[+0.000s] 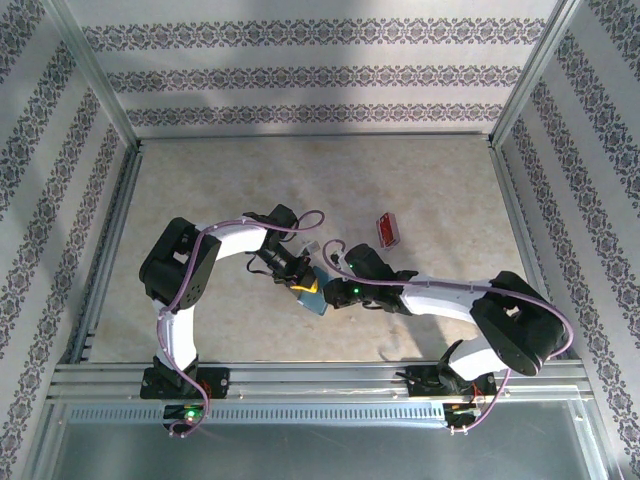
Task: Put the credit cards into the card holder
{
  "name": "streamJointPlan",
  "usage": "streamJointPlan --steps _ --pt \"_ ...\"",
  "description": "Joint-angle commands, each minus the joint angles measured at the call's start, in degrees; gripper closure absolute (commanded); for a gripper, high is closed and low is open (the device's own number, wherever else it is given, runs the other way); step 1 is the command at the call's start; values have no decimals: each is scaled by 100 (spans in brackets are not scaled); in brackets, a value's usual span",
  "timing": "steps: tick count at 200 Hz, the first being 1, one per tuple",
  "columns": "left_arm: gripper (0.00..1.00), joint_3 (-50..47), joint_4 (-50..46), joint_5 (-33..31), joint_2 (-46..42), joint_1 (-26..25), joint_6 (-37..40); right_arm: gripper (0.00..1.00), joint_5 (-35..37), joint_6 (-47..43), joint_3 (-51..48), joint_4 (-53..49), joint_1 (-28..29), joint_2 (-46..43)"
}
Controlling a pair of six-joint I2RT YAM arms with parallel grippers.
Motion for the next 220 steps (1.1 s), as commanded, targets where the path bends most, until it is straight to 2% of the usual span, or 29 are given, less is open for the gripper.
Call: streamJointPlan --steps 1,90,154,220 --pt "100 -135 28 -1073 381 -141 20 91 -50 57 157 260 45 154" --pt "100 -130 10 -1056 392 -164 26 92 -107 139 143 497 45 358" --pt "100 -129 5 -1073 425 -163 29 92 -15 194 -121 163 10 -309" --pt "100 -104 -27 -1077 440 -172 35 92 -105 362 -287 419 0 4"
